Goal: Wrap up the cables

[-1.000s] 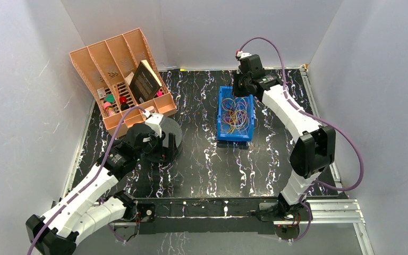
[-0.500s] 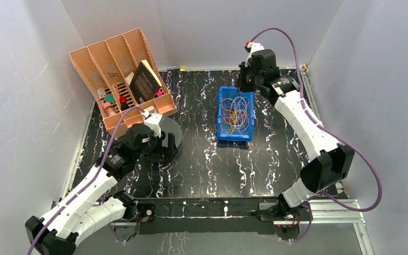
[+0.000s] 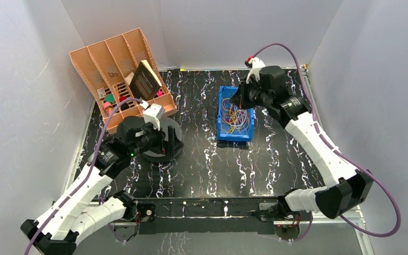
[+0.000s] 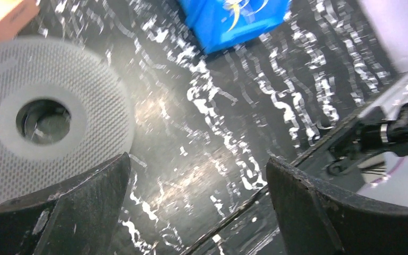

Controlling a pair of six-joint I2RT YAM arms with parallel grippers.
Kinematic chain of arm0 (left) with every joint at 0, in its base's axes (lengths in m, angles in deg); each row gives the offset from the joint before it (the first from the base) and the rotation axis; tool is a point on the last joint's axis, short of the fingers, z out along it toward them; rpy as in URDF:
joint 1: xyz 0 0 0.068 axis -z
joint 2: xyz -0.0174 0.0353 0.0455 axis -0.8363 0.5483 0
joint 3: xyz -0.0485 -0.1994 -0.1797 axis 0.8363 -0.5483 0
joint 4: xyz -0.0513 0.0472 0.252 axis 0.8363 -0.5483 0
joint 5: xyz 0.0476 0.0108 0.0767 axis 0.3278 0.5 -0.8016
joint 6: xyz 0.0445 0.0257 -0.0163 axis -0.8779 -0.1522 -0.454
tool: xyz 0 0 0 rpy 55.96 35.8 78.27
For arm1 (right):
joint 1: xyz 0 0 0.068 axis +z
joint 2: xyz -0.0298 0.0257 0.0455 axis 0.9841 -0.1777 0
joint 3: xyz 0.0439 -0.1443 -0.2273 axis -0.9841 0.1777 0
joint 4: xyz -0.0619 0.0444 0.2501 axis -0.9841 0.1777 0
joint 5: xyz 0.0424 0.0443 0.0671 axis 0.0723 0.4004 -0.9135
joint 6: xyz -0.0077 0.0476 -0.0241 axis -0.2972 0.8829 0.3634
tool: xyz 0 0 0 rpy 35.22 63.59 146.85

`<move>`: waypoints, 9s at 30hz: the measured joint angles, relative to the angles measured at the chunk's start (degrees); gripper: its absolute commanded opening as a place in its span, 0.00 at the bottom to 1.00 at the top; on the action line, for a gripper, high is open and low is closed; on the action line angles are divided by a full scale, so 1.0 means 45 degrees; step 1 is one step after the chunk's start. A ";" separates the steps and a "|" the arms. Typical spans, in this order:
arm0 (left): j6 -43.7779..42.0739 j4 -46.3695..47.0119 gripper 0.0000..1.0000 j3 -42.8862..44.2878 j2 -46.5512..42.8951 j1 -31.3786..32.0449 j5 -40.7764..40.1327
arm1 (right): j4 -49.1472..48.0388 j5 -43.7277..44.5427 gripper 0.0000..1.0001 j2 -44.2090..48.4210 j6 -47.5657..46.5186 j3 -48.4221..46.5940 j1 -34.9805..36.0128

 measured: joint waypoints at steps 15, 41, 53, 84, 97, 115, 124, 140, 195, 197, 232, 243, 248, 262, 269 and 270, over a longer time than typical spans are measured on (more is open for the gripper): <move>-0.0141 0.1399 0.98 0.1651 0.1520 0.0000 0.3497 | -0.1530 -0.3264 0.00 0.2293 0.0277 0.2764 0.1948; 0.1501 0.5382 0.66 -0.0622 0.1729 0.0000 0.9666 | -0.3594 -0.6290 0.00 0.4702 0.1302 0.3755 0.2142; 0.2098 0.6280 0.35 -0.1219 0.1360 0.0000 1.0511 | -0.4522 -0.6674 0.00 0.4852 0.2069 0.3813 0.2142; 0.1078 0.3803 0.00 0.0486 0.0821 0.0000 1.1026 | -0.1831 -0.2545 0.71 0.5892 0.0952 0.5260 0.2142; 0.0136 0.1899 0.00 0.1248 0.1710 0.0000 1.0924 | -0.3206 -0.4886 0.75 0.4964 0.0782 0.6071 0.2370; 0.0136 0.1588 0.00 0.1676 0.1710 0.0000 1.0880 | -0.4541 -0.0427 0.72 0.2565 0.1292 0.6416 0.5464; 0.0364 0.1545 0.00 0.2837 0.1418 0.0000 1.0710 | -0.4580 0.3196 0.66 0.2215 0.1928 0.7601 0.5727; -0.0073 -0.0282 0.00 0.6572 0.0719 0.0000 0.9394 | -0.3274 0.8267 0.66 0.2346 0.2875 0.8544 0.5727; -0.1277 -0.4022 0.00 1.3333 0.0767 0.0000 0.3390 | -0.0345 0.8505 0.98 0.2788 0.7538 0.9564 0.1389; -0.1239 -0.4027 0.00 1.3206 0.0855 0.0000 0.3453 | -0.0393 0.8242 0.98 0.2953 0.7247 0.9360 0.1389; -0.0117 -0.2390 0.00 0.9214 0.3905 0.0000 0.6737 | -0.8364 -0.7393 0.69 0.5974 0.3079 0.6785 0.2069; 0.0238 -0.2336 0.00 0.9214 0.3988 0.0000 0.6751 | -0.7786 -0.4284 0.70 0.3672 0.2322 0.6679 0.4022; 0.0248 -0.2331 0.00 0.9214 0.3988 0.0000 0.6790 | -0.7514 -0.2560 0.69 0.2735 0.1899 0.6883 0.4852; 0.0243 -0.2331 0.00 0.9214 0.3988 0.0000 0.6921 | -0.7907 -0.0500 0.62 0.0976 0.1758 0.7096 0.5183; 0.0238 -0.2331 0.00 0.9214 0.3983 0.0000 0.6926 | -0.8427 -0.0112 0.20 0.0423 0.2064 0.7174 0.5319; 0.0238 -0.2331 0.00 0.9214 0.3968 0.0000 0.6926 | -0.8446 0.0029 0.13 0.0427 0.2118 0.7174 0.5323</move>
